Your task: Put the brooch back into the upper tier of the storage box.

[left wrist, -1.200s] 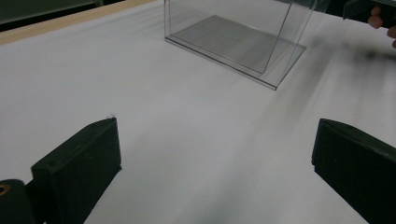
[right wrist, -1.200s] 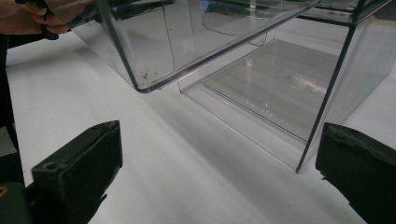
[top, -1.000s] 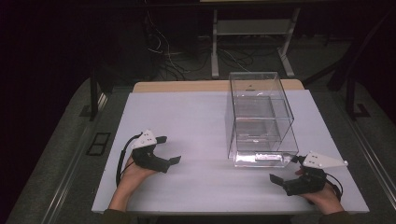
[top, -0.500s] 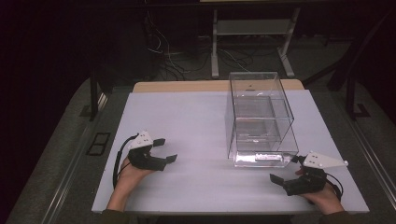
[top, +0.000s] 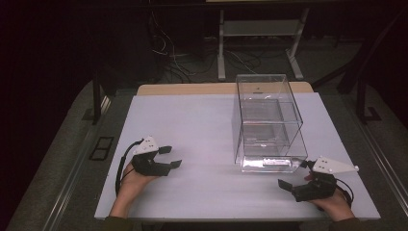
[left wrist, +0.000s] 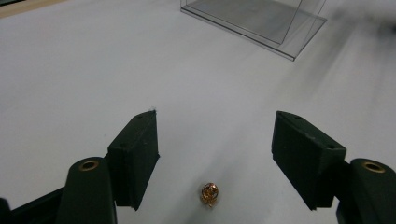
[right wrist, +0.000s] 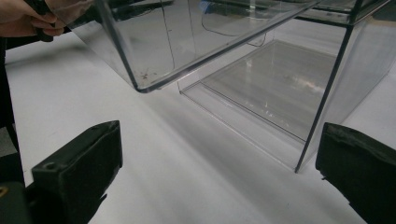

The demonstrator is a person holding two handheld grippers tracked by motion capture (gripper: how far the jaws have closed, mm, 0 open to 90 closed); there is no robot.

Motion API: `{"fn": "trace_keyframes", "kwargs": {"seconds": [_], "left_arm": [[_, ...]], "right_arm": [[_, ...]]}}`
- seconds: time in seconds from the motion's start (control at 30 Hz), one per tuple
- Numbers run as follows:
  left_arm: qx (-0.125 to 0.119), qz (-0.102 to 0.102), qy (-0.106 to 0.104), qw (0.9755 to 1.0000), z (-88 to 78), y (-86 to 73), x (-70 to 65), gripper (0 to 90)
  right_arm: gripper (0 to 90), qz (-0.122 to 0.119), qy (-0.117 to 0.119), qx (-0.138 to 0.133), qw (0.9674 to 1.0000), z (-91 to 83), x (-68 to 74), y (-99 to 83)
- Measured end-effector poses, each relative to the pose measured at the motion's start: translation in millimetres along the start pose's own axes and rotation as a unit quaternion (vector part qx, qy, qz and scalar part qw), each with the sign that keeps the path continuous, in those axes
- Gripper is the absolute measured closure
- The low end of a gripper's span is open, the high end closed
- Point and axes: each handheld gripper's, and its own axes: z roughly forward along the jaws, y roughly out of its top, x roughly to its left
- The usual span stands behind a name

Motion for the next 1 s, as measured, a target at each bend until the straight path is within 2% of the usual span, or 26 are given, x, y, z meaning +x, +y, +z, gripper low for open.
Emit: {"fn": "trace_keyframes", "kwargs": {"seconds": [0.13,0.4,0.7,0.87,1.0], "left_arm": [[0.015,0.003,0.002,0.9999,1.3,-1.3,0.0,34.4],[0.029,0.003,0.007,0.9995,3.6,-2.7,-0.8,39.8],[0.058,0.009,0.009,0.9982,7.5,-4.9,0.1,47.9],[0.074,0.019,0.007,0.997,10.3,-5.7,-0.2,51.2],[0.082,0.017,0.005,0.9965,11.8,-6.8,0.3,54.1]], "right_arm": [[0.4,0.0,0.0,0.0,1.0,0.0,0.0,0.0],[0.4,0.0,0.001,0.001,1.0,0.1,0.0,-0.1],[0.4,0.0,0.001,0.0,1.0,0.1,0.0,0.0],[0.4,0.002,0.001,0.001,1.0,0.1,0.2,0.0],[0.4,0.002,0.001,0.001,1.0,0.1,0.1,-0.1]]}}
